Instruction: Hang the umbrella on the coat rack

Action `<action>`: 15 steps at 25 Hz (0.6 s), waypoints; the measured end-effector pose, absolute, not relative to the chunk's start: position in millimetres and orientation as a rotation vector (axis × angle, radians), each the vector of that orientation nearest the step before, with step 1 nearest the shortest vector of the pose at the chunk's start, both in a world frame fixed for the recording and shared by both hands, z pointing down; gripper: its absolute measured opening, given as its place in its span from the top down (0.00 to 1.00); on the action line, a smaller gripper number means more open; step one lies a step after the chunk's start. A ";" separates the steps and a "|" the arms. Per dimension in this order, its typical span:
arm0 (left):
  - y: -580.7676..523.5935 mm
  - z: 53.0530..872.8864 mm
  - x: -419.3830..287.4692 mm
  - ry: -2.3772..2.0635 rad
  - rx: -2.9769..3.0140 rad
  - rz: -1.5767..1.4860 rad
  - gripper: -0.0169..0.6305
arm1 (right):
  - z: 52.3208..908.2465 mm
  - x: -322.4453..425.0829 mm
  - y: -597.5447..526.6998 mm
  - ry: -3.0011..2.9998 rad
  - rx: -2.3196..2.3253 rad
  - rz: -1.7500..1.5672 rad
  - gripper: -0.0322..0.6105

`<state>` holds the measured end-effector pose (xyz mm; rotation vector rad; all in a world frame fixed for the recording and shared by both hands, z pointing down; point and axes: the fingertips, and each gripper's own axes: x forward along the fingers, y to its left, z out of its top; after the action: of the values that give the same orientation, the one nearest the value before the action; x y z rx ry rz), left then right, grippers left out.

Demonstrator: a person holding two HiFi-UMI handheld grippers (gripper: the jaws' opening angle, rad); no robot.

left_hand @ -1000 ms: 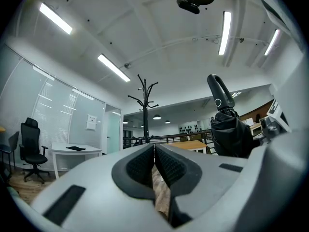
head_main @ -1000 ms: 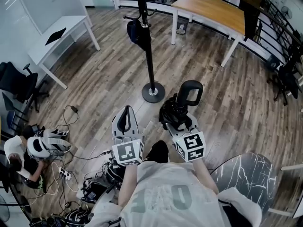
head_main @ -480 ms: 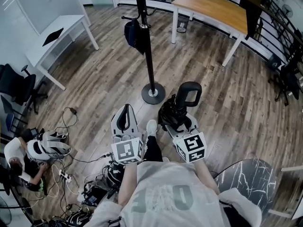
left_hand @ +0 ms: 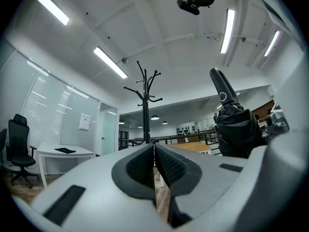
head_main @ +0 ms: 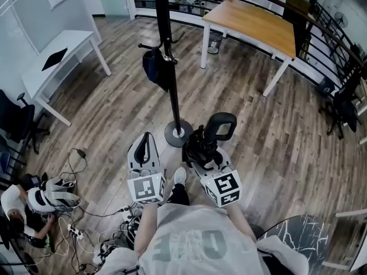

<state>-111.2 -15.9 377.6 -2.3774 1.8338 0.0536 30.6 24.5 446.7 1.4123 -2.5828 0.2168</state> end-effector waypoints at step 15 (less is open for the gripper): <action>-206.3 367.6 -136.8 1.711 -2.494 0.116 0.93 | 429.3 -5.0 -145.8 -2.547 1.481 0.247 0.53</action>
<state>-136.8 -206.3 367.6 -2.4941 1.7111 0.1162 -5.0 -145.8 429.3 1.4808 -2.5474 0.2470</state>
